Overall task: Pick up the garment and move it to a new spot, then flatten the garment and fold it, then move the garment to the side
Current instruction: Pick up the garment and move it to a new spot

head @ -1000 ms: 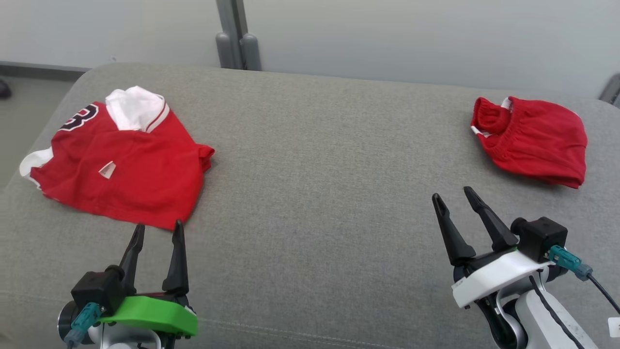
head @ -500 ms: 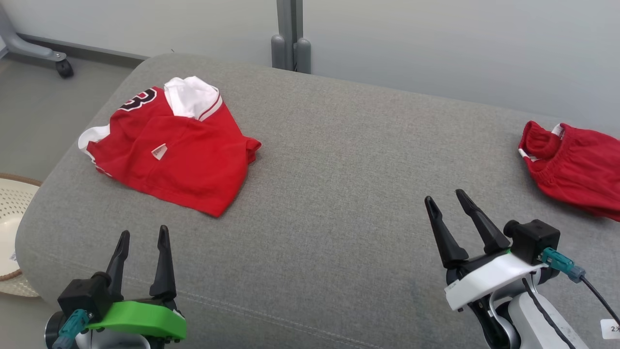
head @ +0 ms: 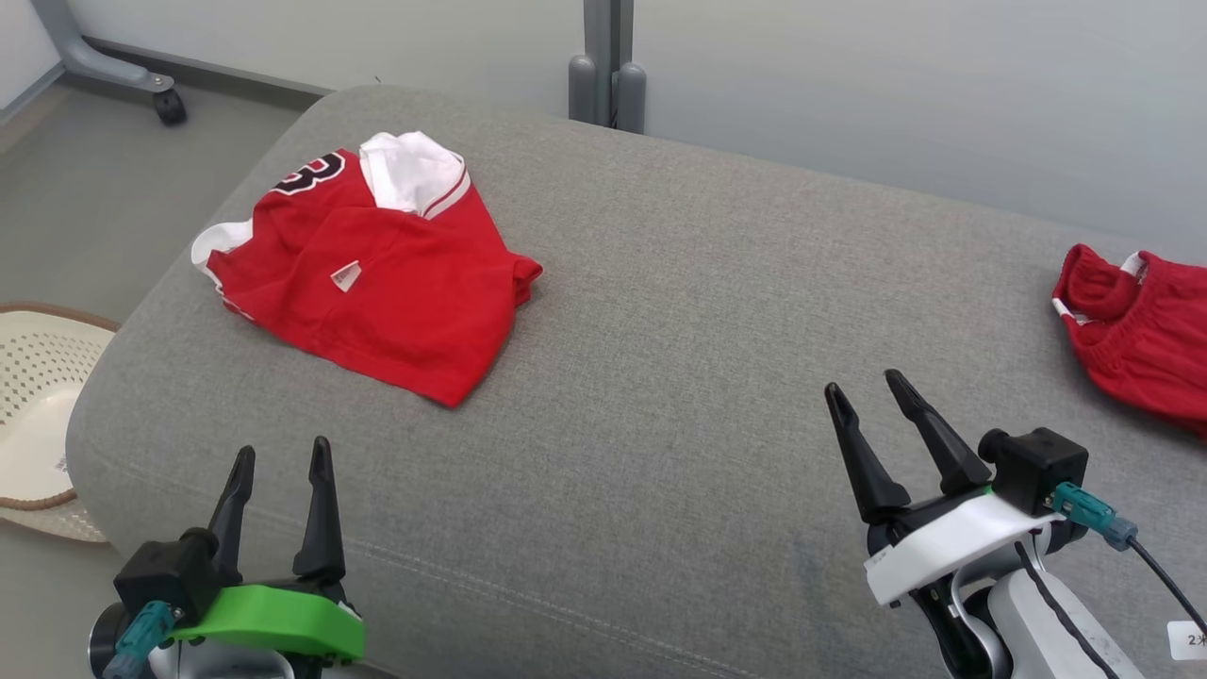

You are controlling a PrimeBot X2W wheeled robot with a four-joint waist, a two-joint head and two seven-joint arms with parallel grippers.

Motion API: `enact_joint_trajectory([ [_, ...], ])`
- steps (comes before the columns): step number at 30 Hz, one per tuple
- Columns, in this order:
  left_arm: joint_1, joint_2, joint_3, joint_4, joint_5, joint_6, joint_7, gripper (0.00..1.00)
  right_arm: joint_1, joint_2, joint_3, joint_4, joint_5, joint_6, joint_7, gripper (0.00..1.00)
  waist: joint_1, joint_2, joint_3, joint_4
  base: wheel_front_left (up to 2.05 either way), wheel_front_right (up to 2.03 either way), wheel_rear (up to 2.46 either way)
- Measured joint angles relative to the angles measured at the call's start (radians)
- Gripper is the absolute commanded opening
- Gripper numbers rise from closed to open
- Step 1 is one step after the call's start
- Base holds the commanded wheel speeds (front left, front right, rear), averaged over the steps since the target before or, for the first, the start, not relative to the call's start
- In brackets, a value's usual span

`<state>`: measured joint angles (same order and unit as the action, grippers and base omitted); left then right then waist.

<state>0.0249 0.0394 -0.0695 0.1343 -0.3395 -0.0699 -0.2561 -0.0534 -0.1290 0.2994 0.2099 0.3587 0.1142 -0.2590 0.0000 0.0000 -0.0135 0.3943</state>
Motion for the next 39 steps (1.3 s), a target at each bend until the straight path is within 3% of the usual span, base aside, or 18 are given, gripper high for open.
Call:
enact_joint_trajectory([
  [17,-0.004,0.006,0.041,-0.051,0.000,-0.001,0.000,1.00,-0.006,-0.002,0.027,0.002,-0.008,0.009,0.000,1.00,0.0000,0.0000,0.043,0.011,0.00,0.00,0.00],
  [23,-0.081,0.067,0.062,-0.067,0.017,-0.002,0.002,1.00,-0.035,-0.024,0.034,-0.005,-0.018,0.009,0.000,1.00,0.0000,0.0000,0.078,0.000,0.00,0.00,0.00],
  [31,-0.240,0.108,0.107,-0.007,-0.048,-0.014,0.123,1.00,-0.108,-0.061,0.057,-0.040,-0.049,0.009,0.000,1.00,0.0000,0.0000,0.154,-0.030,0.00,0.00,0.00],
  [39,-0.419,0.228,0.167,0.120,-0.063,-0.013,0.259,1.00,-0.165,-0.080,0.070,-0.069,-0.053,0.009,0.000,1.00,0.0001,0.0000,0.243,-0.091,0.00,0.00,0.00],
])
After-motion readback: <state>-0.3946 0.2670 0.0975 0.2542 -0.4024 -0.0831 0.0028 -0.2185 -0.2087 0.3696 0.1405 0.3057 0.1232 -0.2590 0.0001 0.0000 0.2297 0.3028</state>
